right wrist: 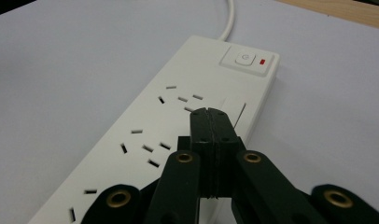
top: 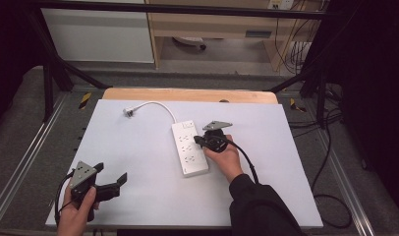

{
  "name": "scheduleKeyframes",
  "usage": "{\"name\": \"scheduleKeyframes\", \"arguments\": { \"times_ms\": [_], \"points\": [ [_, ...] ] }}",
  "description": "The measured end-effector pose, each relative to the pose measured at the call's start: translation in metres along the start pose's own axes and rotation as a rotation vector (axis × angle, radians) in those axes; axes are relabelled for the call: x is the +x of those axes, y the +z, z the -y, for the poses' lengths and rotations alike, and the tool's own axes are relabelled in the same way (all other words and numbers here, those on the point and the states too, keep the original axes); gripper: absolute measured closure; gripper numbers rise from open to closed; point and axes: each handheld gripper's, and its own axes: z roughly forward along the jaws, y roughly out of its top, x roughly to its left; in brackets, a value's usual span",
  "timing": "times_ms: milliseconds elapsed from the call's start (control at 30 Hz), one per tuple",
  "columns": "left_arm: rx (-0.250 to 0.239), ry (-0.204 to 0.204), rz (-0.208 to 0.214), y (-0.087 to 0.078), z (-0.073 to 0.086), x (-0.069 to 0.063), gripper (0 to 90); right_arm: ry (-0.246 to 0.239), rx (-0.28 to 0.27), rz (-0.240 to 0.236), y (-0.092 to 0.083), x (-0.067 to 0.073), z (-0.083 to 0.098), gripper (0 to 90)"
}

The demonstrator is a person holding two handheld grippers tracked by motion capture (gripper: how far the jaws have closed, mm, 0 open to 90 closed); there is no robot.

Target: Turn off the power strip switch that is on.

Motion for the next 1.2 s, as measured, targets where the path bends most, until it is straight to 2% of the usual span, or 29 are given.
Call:
{"name": "scheduleKeyframes", "arguments": {
  "times_ms": [500,1200],
  "points": [
    [-0.001,0.004,0.002,0.000,0.000,-0.001,7.3,-0.019,0.004,-0.003,-0.006,0.003,0.011,90.0],
    [0.002,0.006,0.000,0.001,0.000,-0.001,7.3,-0.036,-0.001,-0.007,-0.007,0.007,0.016,90.0]
  ]
}}
